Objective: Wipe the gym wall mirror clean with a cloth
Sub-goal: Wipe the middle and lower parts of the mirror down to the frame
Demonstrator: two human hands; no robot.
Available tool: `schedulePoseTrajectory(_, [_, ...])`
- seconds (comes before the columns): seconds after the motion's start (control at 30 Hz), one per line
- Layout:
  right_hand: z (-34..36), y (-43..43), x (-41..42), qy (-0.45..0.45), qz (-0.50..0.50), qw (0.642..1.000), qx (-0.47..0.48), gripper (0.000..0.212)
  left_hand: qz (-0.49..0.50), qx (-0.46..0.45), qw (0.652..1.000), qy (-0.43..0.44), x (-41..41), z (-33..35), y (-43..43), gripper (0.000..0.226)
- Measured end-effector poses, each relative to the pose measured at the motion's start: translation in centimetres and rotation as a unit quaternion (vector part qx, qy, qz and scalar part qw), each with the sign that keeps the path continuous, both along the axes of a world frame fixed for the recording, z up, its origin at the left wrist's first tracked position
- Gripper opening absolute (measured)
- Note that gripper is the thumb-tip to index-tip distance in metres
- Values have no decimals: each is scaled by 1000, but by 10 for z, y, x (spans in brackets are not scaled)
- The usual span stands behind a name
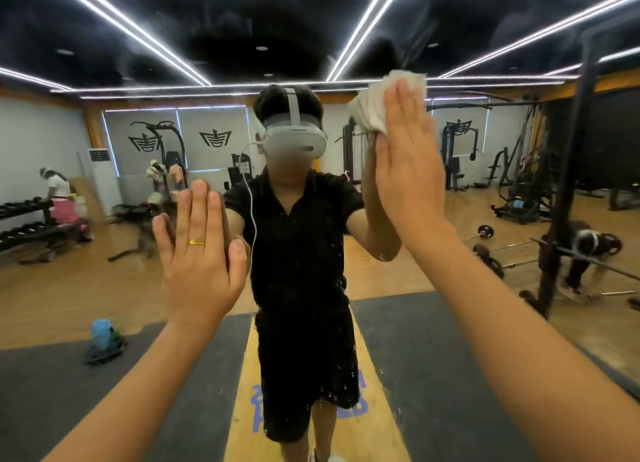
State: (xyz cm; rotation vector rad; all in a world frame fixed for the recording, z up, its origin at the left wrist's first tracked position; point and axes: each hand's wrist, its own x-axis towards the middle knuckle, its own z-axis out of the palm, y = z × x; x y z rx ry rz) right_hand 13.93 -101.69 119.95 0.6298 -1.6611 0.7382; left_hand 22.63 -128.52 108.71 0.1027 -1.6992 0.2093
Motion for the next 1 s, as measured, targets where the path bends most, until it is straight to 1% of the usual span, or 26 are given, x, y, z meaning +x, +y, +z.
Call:
schedulePoseTrajectory(0.07, [18,0,-3,-15,3,1000,-26,56,1,-1,1000,0,1,0,-1,65])
schedulePoseTrajectory(0.13, [17,-3,-4,-15,13,999,-37,55,0,-2,1000,-4,2,-1,-2,65])
schedulePoseTrajectory(0.23, [-30,-10,1,-28,22,999,-41,54,4,-3,1000,-10,3,2,-4,64])
schedulePoseTrajectory(0.3, [-78,-11,4,-25,12,1000,-9,54,-4,2,1000,-15,4,3,-5,64])
schedulePoseTrajectory(0.37, [-104,-4,0,-13,0,999,29,54,-27,12,999,-25,8,5,-4,65])
schedulePoseTrajectory(0.43, [-101,9,-7,-7,1,998,63,54,-57,32,997,-41,13,6,-1,67])
schedulePoseTrajectory(0.53, [-73,30,-13,-5,1,996,91,53,-109,64,990,-57,21,10,10,70])
schedulePoseTrajectory(0.57, [-61,34,-14,-6,1,996,89,53,-129,53,988,-62,22,9,18,70])
schedulePoseTrajectory(0.63, [-36,38,-14,-17,2,997,73,54,-148,-21,986,-68,21,2,41,70])
schedulePoseTrajectory(0.7, [-16,38,-14,-20,1,998,62,55,-145,-97,982,-77,12,-6,68,70])
schedulePoseTrajectory(0.73, [-13,38,-13,-16,0,998,63,56,-137,-113,981,-82,5,-9,81,71])
schedulePoseTrajectory(0.8, [-26,40,-14,-6,5,998,67,56,-118,-103,984,-89,-10,-15,101,72])
schedulePoseTrajectory(0.9, [-72,56,-21,4,12,996,85,57,-69,-74,991,-84,-30,-25,112,73])
schedulePoseTrajectory(0.97, [-89,67,-27,16,-2,994,111,60,-36,-80,994,-72,-39,-35,112,75])
schedulePoseTrajectory(1.0, [-87,71,-30,20,-4,992,124,61,-26,-86,994,-67,-42,-38,111,75])
